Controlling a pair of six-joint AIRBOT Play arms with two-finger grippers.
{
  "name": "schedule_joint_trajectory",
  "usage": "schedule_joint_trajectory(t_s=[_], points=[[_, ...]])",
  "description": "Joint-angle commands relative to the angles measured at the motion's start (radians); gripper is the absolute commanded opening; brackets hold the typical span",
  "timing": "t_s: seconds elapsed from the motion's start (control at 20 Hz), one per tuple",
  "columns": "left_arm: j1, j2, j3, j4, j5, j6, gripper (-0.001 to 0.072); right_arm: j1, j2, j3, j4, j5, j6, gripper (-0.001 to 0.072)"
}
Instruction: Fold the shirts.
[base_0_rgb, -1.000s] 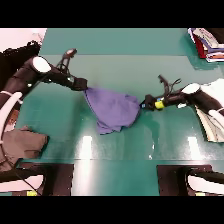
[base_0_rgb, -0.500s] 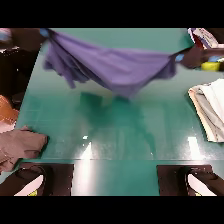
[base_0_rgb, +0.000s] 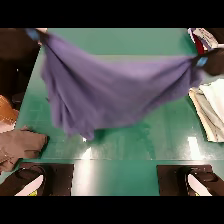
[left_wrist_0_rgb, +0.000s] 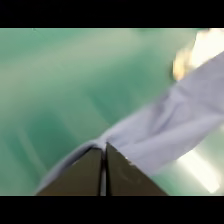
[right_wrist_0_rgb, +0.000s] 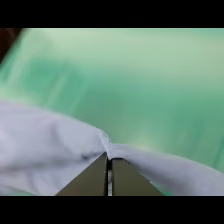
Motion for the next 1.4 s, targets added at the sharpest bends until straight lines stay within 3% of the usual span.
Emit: schedule_joint_trajectory(t_s=[0.0, 0.25, 0.35, 0.4, 0.45, 0.5, 0.7, 0.95, 1.15, 1.35], points=[[-0.054, -0.032, -0.277, -0.006, -0.039, -0.002, 0.0025, 0.065, -0.019, -0.209, -0.032, -0.021, 0.015, 0.001], [-0.253, -0.032, -0.811, -0.008, 0.262, 0.04, 0.0026, 0.114, -0.083, -0.401, -0.031, -0.121, 0.029, 0.001], [-0.271, -0.032, -0.919, -0.01, 0.341, 0.031, 0.0027, 0.114, -0.114, -0.406, -0.031, -0.121, 0.029, 0.0011], [-0.268, -0.032, -0.934, -0.009, 0.346, 0.011, 0.0067, 0.114, -0.12, -0.405, -0.031, -0.123, 0.029, 0.0011], [-0.268, -0.032, -0.928, -0.009, 0.342, 0.01, 0.032, 0.114, -0.124, -0.405, -0.031, -0.127, 0.029, 0.0011], [-0.268, -0.032, -0.911, -0.009, 0.338, 0.01, 0.0486, 0.114, -0.125, -0.404, -0.031, -0.132, 0.029, 0.0011], [-0.234, -0.032, -0.702, 0.094, 0.271, 0.01, 0.05, 0.114, -0.124, -0.404, -0.031, -0.131, 0.029, 0.0011], [0.025, -0.042, -0.499, 0.122, 0.243, 0.01, 0.05, 0.114, -0.125, -0.404, -0.031, -0.134, 0.029, 0.0011], [0.093, -0.192, -0.5, 0.108, 0.195, 0.011, 0.05, 0.114, -0.125, -0.404, -0.031, -0.171, 0.029, 0.0011], [0.093, -0.42, -0.5, -0.057, 0.194, 0.014, 0.05, 0.114, -0.125, -0.404, -0.032, -0.172, 0.029, 0.0011]])
